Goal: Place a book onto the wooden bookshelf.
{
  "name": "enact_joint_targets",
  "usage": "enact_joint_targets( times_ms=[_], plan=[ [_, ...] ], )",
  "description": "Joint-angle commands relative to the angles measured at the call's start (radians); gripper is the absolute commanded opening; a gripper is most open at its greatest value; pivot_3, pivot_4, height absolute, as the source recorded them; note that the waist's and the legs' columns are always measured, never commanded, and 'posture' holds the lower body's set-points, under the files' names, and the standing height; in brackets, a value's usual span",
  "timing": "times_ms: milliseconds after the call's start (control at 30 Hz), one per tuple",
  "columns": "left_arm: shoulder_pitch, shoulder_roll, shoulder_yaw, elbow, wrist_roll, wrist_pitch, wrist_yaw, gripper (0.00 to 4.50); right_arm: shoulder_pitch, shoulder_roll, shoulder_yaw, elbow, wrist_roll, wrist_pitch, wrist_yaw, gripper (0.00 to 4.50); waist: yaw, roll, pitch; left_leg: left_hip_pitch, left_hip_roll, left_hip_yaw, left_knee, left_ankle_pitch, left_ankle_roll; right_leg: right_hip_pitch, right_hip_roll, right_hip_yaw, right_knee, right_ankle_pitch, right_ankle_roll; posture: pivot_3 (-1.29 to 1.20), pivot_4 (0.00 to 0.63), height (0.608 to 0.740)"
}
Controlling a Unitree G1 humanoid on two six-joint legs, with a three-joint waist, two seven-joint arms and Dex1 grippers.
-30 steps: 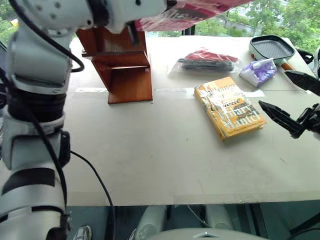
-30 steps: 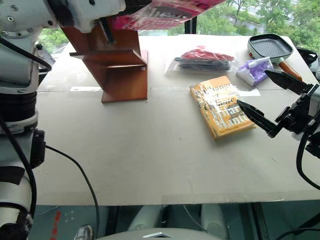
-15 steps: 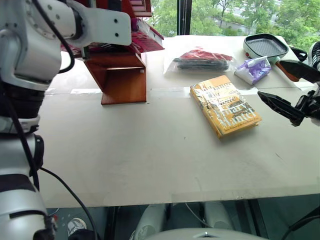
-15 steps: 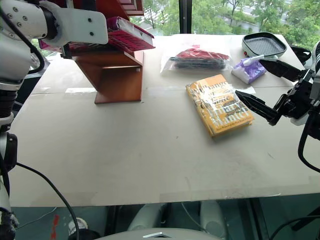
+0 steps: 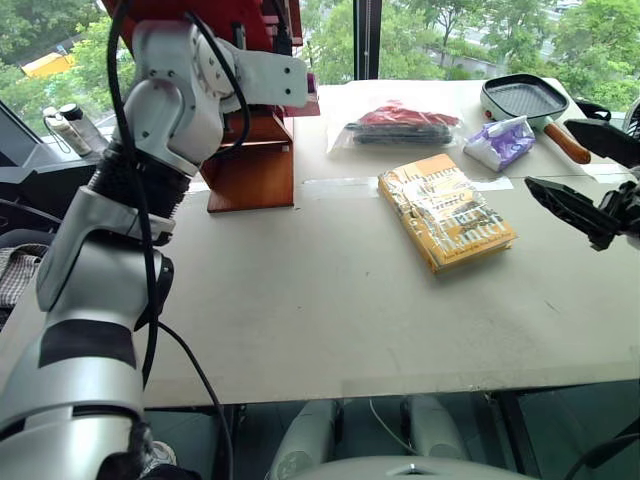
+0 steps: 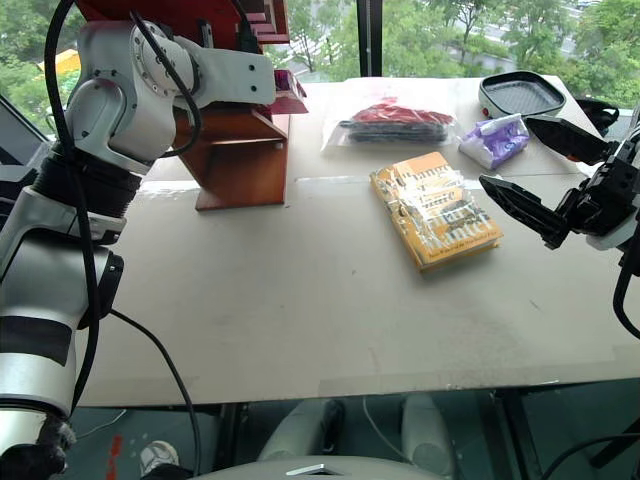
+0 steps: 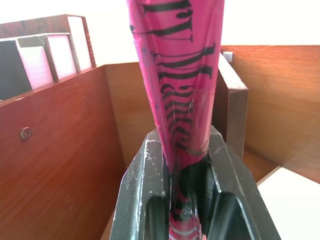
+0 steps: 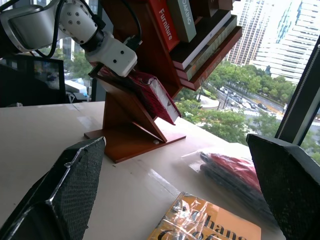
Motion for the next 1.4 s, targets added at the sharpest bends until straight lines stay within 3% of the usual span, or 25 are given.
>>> enact_joint_targets(
  times_ms=[33, 133, 333, 433, 600, 700, 767, 900, 1000, 1233, 1400],
  plan=[
    [0.005, 0.010, 0.036, 0.002, 0.005, 0.031, -0.006, 1.95, -0.002, -0.005, -0.051, -0.025, 0.022, 0.000, -0.007, 4.50, -0.001, -0.002, 0.001, -0.001, 0.000, 0.000, 0.000, 0.000, 0.000, -0.001, 0.000, 0.000, 0.000, 0.000, 0.000, 0.00, 0.150, 0.740],
    [0.014, 0.041, 0.089, -0.099, -0.020, 0.024, -0.016, 3.23, 0.001, -0.007, -0.049, -0.022, 0.024, 0.009, -0.004, 4.50, -0.001, -0.002, 0.001, -0.004, 0.000, -0.001, 0.000, 0.000, 0.000, -0.004, 0.000, 0.001, -0.001, 0.000, 0.000, 0.00, 0.150, 0.740],
    [0.130, 0.143, 0.309, -0.333, -0.235, 0.076, -0.138, 3.23, 0.021, -0.015, -0.076, -0.017, 0.026, 0.018, 0.010, 4.50, -0.003, -0.003, 0.002, -0.024, -0.001, 0.000, 0.001, 0.003, -0.005, -0.024, -0.003, 0.002, 0.000, 0.001, -0.001, 0.00, 0.150, 0.740],
    [0.239, 0.183, 0.497, -0.603, -0.490, 0.327, -0.326, 3.23, 0.046, -0.016, -0.109, -0.013, 0.026, 0.020, 0.017, 4.50, -0.003, -0.003, 0.002, -0.029, -0.001, 0.000, 0.001, 0.003, -0.005, -0.029, -0.003, 0.001, -0.001, 0.001, -0.001, 0.00, 0.150, 0.740],
    [0.345, 0.209, 0.748, -0.868, -0.880, 0.858, -0.458, 3.23, 0.056, -0.003, -0.146, 0.012, 0.044, 0.020, 0.017, 4.50, 0.001, -0.003, 0.002, -0.035, -0.001, -0.002, 0.009, 0.002, -0.004, -0.030, -0.004, -0.004, -0.002, 0.001, -0.001, 0.00, 0.150, 0.740],
    [0.492, 0.128, 0.877, -0.944, -1.034, 0.946, -0.437, 3.23, 0.039, -0.001, -0.144, 0.019, 0.064, 0.030, 0.008, 4.50, 0.001, -0.001, 0.001, -0.031, -0.001, -0.001, 0.011, 0.002, -0.004, -0.024, -0.003, -0.005, 0.000, 0.001, -0.001, 0.00, 0.150, 0.740],
    [0.599, 0.025, 0.915, -0.971, -1.080, 0.956, -0.349, 3.23, 0.041, -0.008, -0.150, 0.026, 0.071, 0.033, 0.018, 4.50, 0.004, -0.003, 0.003, -0.021, 0.000, 0.000, 0.011, 0.000, 0.000, -0.015, -0.003, -0.005, 0.002, 0.001, -0.001, 0.00, 0.150, 0.740],
    [0.791, -0.224, 0.928, -0.981, -1.074, 0.773, -0.098, 3.23, 0.053, -0.008, -0.165, 0.007, 0.097, 0.044, 0.011, 4.50, 0.007, -0.003, 0.002, -0.011, 0.001, -0.002, 0.011, -0.001, 0.001, -0.004, -0.002, -0.004, -0.001, 0.001, -0.001, 0.00, 0.150, 0.740],
    [0.927, -0.317, 0.865, -0.956, -1.037, 0.621, 0.034, 3.23, 0.100, 0.000, -0.182, -0.029, 0.100, 0.040, 0.026, 4.50, 0.010, -0.008, 0.003, -0.012, 0.001, -0.003, 0.012, -0.001, 0.000, -0.005, -0.003, -0.004, -0.003, 0.003, -0.002, 0.00, 0.150, 0.740],
    [1.099, -0.347, 0.780, -0.849, -1.056, 0.365, 0.116, 3.23, 0.225, 0.011, -0.257, -0.112, 0.124, 0.044, 0.032, 4.50, 0.034, -0.007, 0.003, -0.015, 0.001, -0.001, 0.011, 0.000, -0.001, -0.010, -0.003, -0.002, -0.002, 0.003, -0.002, 0.00, 0.150, 0.740],
    [1.239, -0.270, 0.708, -0.785, -1.014, 0.177, 0.101, 3.23, 0.374, 0.014, -0.273, -0.145, 0.049, 0.044, 0.065, 4.50, 0.041, -0.007, 0.003, -0.015, 0.000, 0.000, 0.010, -0.001, 0.001, -0.010, -0.004, -0.001, -0.003, 0.003, -0.002, 0.00, 0.150, 0.740]
  ],
)
